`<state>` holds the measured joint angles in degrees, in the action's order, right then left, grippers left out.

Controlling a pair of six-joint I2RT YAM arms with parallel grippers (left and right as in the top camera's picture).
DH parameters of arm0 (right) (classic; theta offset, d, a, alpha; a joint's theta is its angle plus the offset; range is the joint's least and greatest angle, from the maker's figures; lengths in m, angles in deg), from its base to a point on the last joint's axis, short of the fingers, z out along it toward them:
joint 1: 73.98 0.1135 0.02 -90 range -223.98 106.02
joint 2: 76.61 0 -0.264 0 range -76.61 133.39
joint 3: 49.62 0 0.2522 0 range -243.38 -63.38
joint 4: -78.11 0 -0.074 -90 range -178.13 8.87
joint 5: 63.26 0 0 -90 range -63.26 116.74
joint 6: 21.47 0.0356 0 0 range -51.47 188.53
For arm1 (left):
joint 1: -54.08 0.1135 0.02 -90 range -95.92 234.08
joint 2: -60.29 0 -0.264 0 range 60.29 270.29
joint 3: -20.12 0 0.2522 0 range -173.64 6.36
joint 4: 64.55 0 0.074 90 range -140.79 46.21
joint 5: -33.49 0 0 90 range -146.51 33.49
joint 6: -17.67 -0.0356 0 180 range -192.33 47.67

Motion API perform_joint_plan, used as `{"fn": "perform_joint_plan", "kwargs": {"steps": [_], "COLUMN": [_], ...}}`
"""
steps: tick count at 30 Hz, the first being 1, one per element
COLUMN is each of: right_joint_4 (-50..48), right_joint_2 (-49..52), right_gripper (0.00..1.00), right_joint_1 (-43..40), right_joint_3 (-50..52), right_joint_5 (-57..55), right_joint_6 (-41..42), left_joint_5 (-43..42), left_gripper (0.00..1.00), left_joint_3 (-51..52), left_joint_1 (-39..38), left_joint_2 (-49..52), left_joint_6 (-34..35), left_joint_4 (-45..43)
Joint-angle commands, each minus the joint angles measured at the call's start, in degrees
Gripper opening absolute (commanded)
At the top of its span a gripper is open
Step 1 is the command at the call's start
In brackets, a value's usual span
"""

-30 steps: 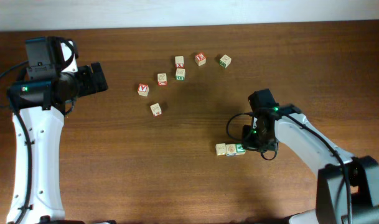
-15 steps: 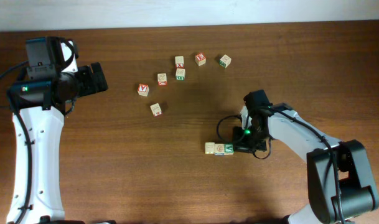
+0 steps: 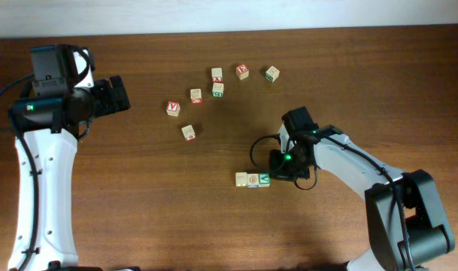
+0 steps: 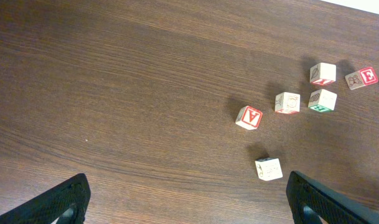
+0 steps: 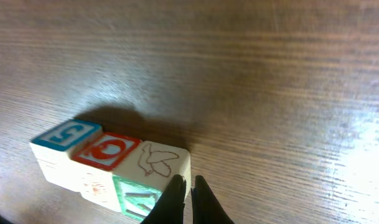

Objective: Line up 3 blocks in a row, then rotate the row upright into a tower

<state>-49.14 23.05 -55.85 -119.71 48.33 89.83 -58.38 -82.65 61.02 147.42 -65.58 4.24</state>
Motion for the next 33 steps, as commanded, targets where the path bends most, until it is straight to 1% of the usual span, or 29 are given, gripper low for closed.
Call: {"fn": "perform_joint_plan", "kwargs": {"steps": [1,4,7,8,10,11,13,16,21,25,28,33], "right_joint_4": [0.26,5.29,8.28,8.81,10.60,12.07,12.94,14.53,14.27,13.92,13.27,12.57], "right_joint_2": [0.02,-0.02,-0.22,-0.28,0.11,0.42,0.59,0.98,1.73,7.54,7.69,7.69], "right_gripper": [0.07,0.08,0.07,0.06,0.04,0.04,0.04,0.04,0.04,0.04,0.04,0.04], "right_joint_1": [0.24,0.72,5.05,7.98,13.22,16.37,20.31,23.78,22.71,20.72,18.69,17.81], "right_joint_3": [-3.21,-10.16,-14.95,-15.47,-15.34,-14.78,-13.42,-10.86,-9.44,-9.46,-9.70,-9.73], "right_joint_5": [-2.36,-2.75,-1.64,-1.64,-3.41,-7.56,-10.75,-13.77,-15.02,-12.94,-12.79,-12.76], "right_joint_6": [0.57,-0.09,0.37,2.25,6.25,9.66,12.41,17.14,17.18,17.14,17.14,17.14], "left_joint_5": [0.20,0.20,0.20,0.22,0.20,0.20,0.20,0.20,0.22,0.20,0.20,0.20], "left_gripper": [0.99,0.99,0.99,0.99,0.99,0.99,0.99,0.99,0.99,0.99,0.99,0.99], "left_joint_3": [-0.92,-0.92,-0.92,-0.92,-0.92,-0.92,-0.92,-0.92,-0.92,-0.92,-0.92,-0.92], "left_joint_1": [0.22,0.22,0.20,0.22,0.20,0.20,0.22,0.22,0.22,0.22,0.20,0.20], "left_joint_2": [0.09,0.09,0.09,0.09,0.09,0.09,0.09,0.09,0.09,0.09,0.09,0.09], "left_joint_6": [0.52,0.52,0.52,0.52,0.52,0.52,0.52,0.52,0.52,0.52,0.52,0.52], "left_joint_4": [-0.04,-0.02,-0.02,-0.02,-0.04,-0.02,-0.04,-0.04,-0.02,-0.02,-0.04,-0.04]}}
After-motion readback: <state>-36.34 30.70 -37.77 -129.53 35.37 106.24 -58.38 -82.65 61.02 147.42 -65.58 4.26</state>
